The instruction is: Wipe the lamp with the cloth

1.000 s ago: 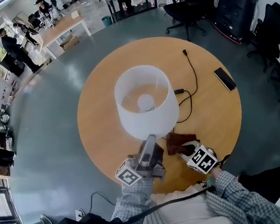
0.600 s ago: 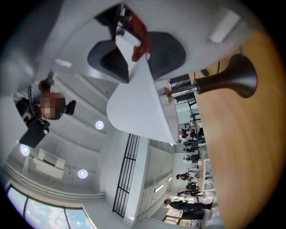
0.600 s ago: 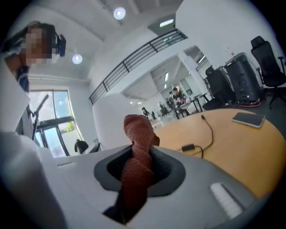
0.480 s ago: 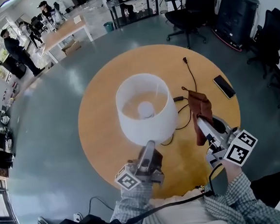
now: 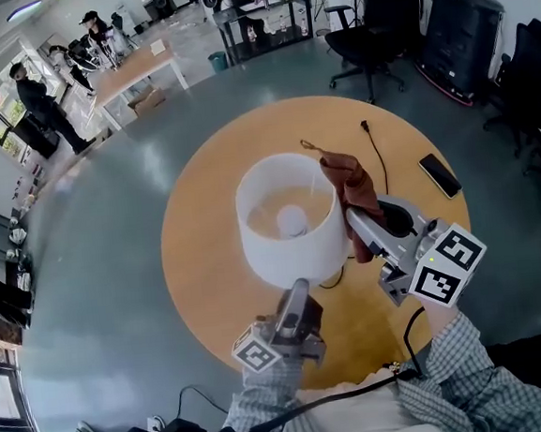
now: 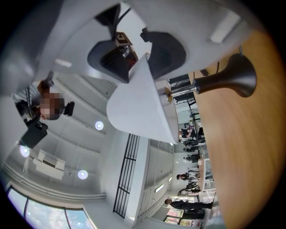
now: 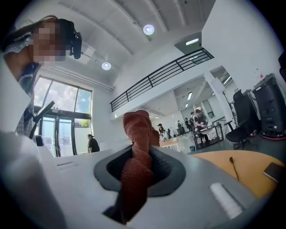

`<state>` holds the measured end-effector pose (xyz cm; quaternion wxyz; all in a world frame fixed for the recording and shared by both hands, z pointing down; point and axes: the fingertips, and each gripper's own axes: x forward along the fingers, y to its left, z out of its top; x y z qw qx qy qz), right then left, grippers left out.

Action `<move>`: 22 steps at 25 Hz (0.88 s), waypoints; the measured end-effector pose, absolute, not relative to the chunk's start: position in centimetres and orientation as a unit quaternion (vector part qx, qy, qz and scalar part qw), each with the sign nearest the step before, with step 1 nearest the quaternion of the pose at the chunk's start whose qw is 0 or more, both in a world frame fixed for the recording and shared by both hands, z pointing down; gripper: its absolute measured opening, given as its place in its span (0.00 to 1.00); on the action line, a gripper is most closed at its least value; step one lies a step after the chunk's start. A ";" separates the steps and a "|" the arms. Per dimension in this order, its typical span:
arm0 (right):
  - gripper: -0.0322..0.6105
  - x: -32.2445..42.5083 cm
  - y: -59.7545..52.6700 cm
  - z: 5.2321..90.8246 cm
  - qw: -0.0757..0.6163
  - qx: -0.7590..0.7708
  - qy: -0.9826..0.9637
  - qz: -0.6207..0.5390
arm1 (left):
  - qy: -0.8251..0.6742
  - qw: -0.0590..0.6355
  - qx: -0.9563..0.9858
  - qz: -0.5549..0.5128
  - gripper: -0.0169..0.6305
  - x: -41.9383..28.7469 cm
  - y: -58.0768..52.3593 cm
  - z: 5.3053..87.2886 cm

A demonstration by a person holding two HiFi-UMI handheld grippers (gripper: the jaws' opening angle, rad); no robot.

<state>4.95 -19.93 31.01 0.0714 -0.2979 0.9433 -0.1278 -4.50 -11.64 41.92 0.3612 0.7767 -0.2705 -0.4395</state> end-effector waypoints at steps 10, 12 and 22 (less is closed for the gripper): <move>0.17 7.2 -20.3 42.4 -0.033 -0.330 0.920 -0.210 | -0.263 0.361 0.784 -0.430 0.22 -4.7 -11.5 42.0; 0.17 7.4 -20.1 42.7 -0.035 -0.327 0.920 -0.216 | -0.256 0.361 0.787 -0.429 0.22 -5.1 -11.6 41.8; 0.17 3.8 -16.2 40.6 -0.027 -0.266 0.941 -0.209 | -0.224 0.346 0.777 -0.475 0.23 -10.2 -11.6 41.8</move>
